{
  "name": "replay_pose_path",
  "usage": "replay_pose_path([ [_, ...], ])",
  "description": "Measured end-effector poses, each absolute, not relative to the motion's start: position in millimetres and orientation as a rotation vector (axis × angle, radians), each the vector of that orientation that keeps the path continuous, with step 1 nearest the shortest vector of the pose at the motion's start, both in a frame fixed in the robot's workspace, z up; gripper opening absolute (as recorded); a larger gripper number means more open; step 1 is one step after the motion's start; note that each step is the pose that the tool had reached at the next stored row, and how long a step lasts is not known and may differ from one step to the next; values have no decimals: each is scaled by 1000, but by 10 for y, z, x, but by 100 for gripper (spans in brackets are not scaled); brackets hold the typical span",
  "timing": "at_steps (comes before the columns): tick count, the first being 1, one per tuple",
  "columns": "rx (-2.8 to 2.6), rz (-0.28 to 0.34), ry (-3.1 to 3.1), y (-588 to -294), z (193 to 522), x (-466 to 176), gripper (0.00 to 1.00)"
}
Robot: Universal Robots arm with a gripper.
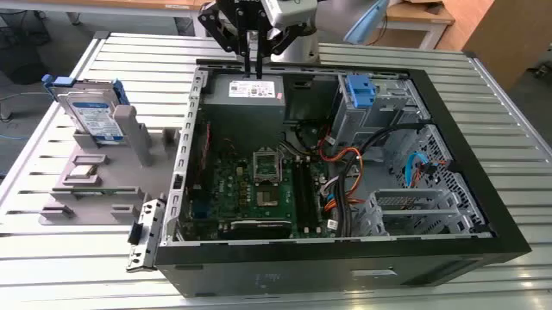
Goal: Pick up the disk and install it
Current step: 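Reach for the disk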
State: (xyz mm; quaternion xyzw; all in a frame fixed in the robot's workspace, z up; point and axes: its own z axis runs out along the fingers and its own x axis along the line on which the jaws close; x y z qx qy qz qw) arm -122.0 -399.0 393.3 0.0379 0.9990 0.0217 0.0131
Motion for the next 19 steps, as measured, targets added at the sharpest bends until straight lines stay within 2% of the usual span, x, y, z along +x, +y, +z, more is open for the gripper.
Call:
replay_pose_path([
  [19, 118, 68, 3113, -3989, 3933, -1274, 24],
])
